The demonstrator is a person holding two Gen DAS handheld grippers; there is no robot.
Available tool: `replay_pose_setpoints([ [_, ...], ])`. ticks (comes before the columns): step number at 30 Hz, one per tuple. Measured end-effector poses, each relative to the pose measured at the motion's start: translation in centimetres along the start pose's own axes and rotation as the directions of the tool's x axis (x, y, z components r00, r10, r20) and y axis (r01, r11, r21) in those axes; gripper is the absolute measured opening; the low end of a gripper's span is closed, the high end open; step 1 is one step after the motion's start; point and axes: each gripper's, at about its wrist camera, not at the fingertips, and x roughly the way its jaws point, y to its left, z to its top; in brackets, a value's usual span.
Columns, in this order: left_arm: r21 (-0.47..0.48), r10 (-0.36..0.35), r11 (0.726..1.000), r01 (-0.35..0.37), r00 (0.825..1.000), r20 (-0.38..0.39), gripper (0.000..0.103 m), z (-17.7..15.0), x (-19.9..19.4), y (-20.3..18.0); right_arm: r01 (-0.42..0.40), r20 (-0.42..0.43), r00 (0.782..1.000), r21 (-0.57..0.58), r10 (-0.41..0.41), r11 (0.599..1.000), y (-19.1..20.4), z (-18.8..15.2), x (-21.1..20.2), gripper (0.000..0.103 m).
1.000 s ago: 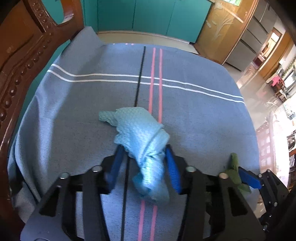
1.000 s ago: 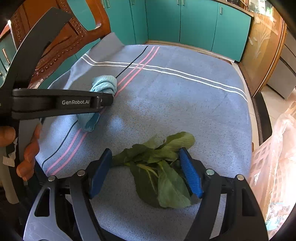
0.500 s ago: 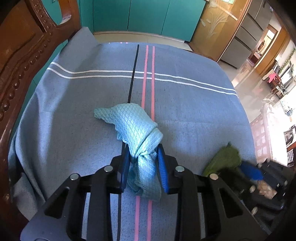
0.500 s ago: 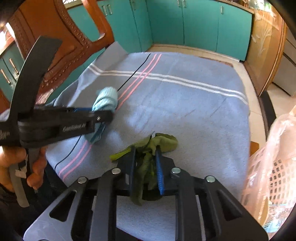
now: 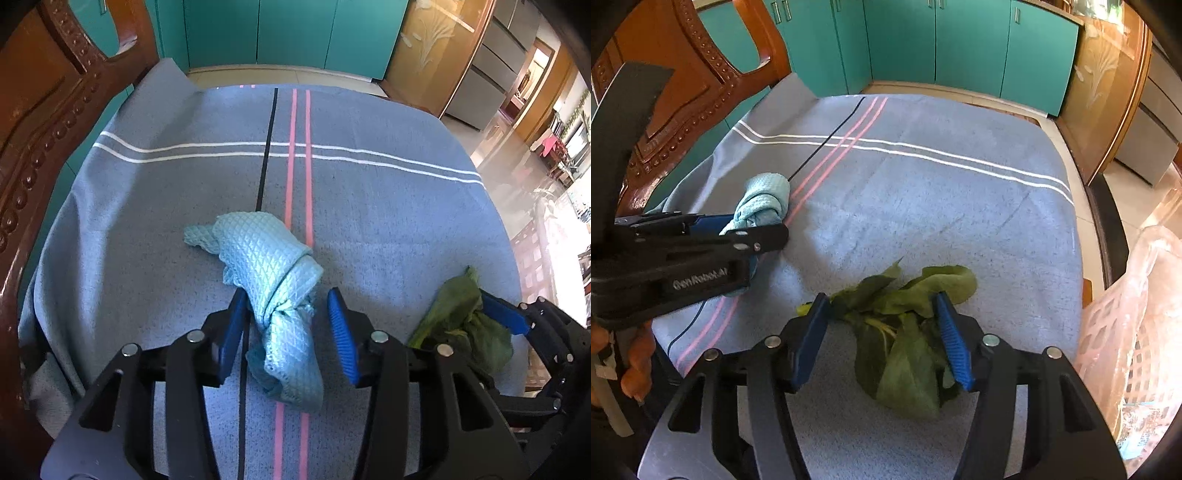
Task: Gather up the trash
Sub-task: 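Grasp the light blue cloth with the left tool while the right tool grasps the green leaves, then carry cloth and leaves over the wastebasket and open both tools to drop them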
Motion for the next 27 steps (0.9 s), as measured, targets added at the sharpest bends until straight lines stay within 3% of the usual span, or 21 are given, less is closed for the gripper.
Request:
replay_pose_setpoints([
  [2, 0.011, 0.021, 1.0, -0.021, 1.0, 0.009, 0.031, -0.1, 0.0, -0.2, -0.025, 0.004, 1.0, -0.005, 0.025, 1.0, 0.1, -0.2, -0.2, 0.047],
  [5, 0.001, 0.015, 1.0, -0.015, 1.0, 0.018, 0.028, -0.2, -0.3, -0.2, -0.005, 0.018, 1.0, -0.035, 0.006, 0.999, 0.5, -0.4, -0.7, 0.033],
  [6, -0.002, 0.015, 1.0, -0.015, 1.0, 0.026, 0.027, -0.3, -0.5, -0.2, 0.0, 0.029, 1.0, -0.038, 0.001, 0.999, 0.5, -0.4, -1.0, 0.023],
  [9, -0.011, 0.026, 1.0, -0.026, 0.995, 0.092, 0.027, -0.3, -2.2, -0.4, -0.024, 0.065, 0.998, -0.021, 0.026, 0.999, 0.0, -0.6, -2.7, 0.015],
  [17, 0.018, 0.06, 0.998, -0.067, 0.962, 0.266, 0.027, -0.2, -8.1, -2.7, -0.019, 0.239, 0.971, 0.04, 0.009, 0.999, -2.5, -0.6, -10.1, 0.013],
  [22, 0.062, 0.03, 0.997, -0.054, 0.943, 0.33, 0.027, -0.9, -11.0, -5.0, 0.012, 0.339, 0.94, 0.105, -0.047, 0.994, -5.5, -1.7, -15.3, 0.013],
  [27, 0.127, -0.019, 0.991, -0.03, 0.93, 0.367, 0.027, -1.5, -12.9, -8.3, 0.055, 0.388, 0.914, 0.17, -0.118, 0.984, -8.3, -3.6, -18.8, 0.013],
])
